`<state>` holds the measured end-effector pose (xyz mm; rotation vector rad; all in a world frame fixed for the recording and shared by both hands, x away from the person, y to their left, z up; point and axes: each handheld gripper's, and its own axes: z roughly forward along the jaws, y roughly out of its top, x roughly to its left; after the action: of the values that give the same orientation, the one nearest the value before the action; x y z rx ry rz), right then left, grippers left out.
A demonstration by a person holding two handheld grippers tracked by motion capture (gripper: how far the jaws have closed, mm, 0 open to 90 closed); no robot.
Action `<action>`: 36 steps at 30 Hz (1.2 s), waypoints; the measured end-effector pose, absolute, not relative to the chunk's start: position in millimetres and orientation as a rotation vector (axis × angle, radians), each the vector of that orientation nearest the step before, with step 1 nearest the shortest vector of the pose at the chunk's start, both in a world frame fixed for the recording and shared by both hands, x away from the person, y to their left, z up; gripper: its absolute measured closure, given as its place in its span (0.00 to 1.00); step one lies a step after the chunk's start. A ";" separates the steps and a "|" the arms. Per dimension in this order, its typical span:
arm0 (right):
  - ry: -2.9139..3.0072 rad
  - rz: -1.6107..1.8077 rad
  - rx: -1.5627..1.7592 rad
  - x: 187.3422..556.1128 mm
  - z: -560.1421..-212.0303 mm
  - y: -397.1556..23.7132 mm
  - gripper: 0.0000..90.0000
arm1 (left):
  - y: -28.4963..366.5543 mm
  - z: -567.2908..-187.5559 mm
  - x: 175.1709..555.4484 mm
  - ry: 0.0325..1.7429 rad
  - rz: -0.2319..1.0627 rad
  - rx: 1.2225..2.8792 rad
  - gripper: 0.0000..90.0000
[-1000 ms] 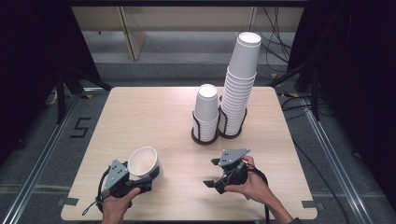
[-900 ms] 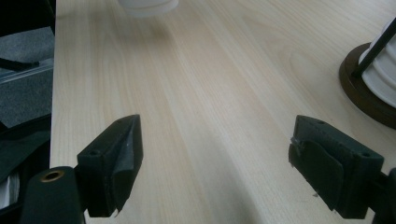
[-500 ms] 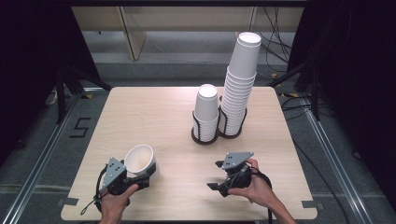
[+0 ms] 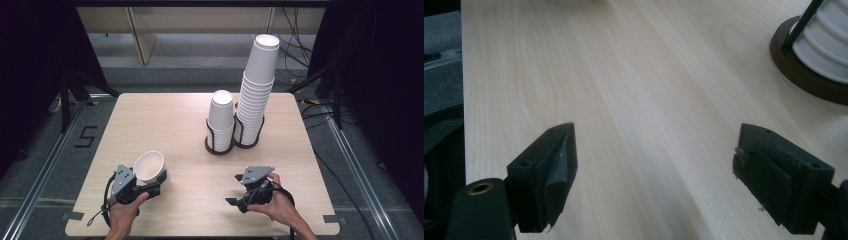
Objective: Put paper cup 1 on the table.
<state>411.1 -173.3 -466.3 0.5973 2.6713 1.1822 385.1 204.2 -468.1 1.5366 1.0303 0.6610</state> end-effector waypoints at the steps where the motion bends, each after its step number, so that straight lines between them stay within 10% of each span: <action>1: 2.660 1.182 0.565 411.8 -466.9 -173.9 0.21 | 204.7 -468.1 386.0 1.034 0.657 1.540 0.16; 36: 2.615 1.175 0.691 403.8 -469.3 -200.0 0.21 | 198.9 -467.1 467.3 1.086 0.688 1.522 0.16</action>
<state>403.8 -200.0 -469.3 0.6914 2.6152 1.1745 467.3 198.9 -467.1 1.5223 1.0858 0.6881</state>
